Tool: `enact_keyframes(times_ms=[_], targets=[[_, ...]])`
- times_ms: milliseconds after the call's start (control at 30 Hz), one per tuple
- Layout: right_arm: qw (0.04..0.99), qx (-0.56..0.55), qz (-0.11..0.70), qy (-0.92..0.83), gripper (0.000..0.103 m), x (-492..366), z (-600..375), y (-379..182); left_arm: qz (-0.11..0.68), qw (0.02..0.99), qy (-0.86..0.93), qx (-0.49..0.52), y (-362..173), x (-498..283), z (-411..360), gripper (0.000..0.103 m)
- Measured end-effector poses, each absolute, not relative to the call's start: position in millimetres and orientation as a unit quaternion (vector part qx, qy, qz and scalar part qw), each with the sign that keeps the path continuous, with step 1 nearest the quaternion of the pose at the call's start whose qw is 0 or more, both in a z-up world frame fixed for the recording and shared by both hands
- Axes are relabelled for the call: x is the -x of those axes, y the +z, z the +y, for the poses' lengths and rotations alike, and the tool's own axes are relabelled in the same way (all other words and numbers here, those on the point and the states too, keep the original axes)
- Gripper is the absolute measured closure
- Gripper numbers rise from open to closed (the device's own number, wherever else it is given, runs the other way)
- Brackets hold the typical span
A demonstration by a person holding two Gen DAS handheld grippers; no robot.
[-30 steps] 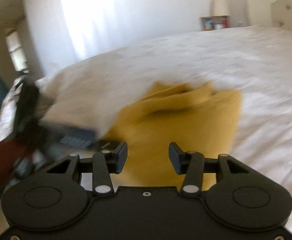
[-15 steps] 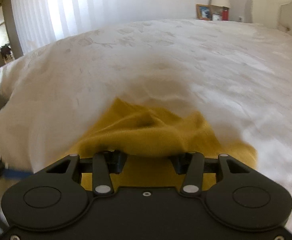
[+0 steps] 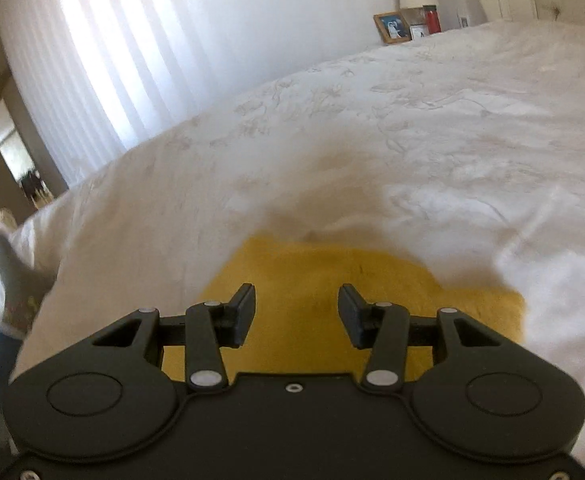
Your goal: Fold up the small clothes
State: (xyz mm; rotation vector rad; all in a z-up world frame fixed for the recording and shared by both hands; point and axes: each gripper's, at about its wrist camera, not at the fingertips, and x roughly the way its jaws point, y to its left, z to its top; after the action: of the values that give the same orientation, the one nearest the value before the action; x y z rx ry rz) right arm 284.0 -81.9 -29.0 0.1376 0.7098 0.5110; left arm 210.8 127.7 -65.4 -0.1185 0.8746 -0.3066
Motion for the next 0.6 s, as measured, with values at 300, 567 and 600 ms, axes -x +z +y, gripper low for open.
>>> enact_keyframes(times_ms=[300,567,600], targets=[[0.909,0.093,0.313,0.26,0.039,-164,-53,-49,0.417,0.889,-0.138,0.131,-60,-214,152,0.002],[0.868,0.117,0.305,0.374,0.038,-111,-30,-42,0.41,0.891,-0.132,0.144,-61,-215,156,0.002],[0.871,0.101,0.303,0.372,0.037,-112,-36,-37,0.408,0.891,-0.135,0.144,-61,-214,155,0.002]])
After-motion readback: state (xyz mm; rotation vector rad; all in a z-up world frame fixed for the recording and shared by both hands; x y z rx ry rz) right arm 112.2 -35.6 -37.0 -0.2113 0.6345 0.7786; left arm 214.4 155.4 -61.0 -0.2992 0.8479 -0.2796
